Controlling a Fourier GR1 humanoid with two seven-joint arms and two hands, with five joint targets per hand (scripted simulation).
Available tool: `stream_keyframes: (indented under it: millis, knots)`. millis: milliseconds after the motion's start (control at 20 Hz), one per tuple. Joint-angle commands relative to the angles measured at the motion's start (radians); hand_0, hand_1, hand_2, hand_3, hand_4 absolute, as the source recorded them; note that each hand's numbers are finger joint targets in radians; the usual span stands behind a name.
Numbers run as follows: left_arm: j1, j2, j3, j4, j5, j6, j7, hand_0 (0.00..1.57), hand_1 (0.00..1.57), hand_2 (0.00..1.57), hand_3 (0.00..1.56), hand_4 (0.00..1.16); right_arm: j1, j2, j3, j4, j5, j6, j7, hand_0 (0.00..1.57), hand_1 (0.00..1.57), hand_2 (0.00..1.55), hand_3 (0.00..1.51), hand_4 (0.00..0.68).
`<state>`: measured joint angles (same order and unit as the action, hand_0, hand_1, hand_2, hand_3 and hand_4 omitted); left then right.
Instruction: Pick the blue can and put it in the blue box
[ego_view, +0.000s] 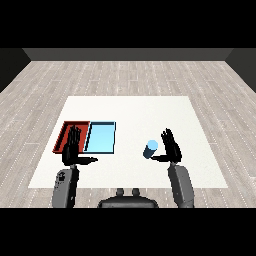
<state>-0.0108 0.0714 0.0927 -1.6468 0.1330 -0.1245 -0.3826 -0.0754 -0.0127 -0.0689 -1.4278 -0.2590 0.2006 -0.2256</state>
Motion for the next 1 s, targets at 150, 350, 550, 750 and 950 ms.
stream_keyframes:
  millis: [150,350,550,750,950]
  knots:
    - [-0.035,-0.015,-0.014,0.0,-0.023,0.035,0.037,0.0,0.0,0.0,0.0,0.0,-0.049,0.012,0.054,0.089,-0.026,-0.072,-0.014,0.0,0.0,0.0,0.0,0.0]
    - [0.01,-0.001,-0.002,-0.01,-0.019,0.001,-0.015,0.0,0.0,0.0,0.0,0.0,-0.056,0.012,0.08,0.167,-0.01,-0.051,-0.1,0.0,0.0,0.0,0.0,0.0]
    - [0.013,0.008,0.021,0.009,0.004,-0.022,-0.02,0.0,0.0,0.0,0.0,0.0,-0.04,0.001,0.029,0.15,-0.033,-0.016,-0.068,0.0,0.0,0.0,0.0,0.0]
    - [0.005,-0.013,-0.009,-0.084,-0.004,0.033,0.094,0.0,0.0,0.0,0.0,0.0,-0.112,0.012,0.048,0.31,-0.014,-0.013,-0.146,0.0,0.0,0.0,0.0,0.0]
    - [-0.039,-0.013,-0.007,-0.036,-0.002,0.024,0.065,0.0,0.0,0.0,0.0,0.0,-0.071,0.012,0.101,0.275,-0.048,-0.052,-0.174,0.0,0.0,0.0,0.0,0.0]
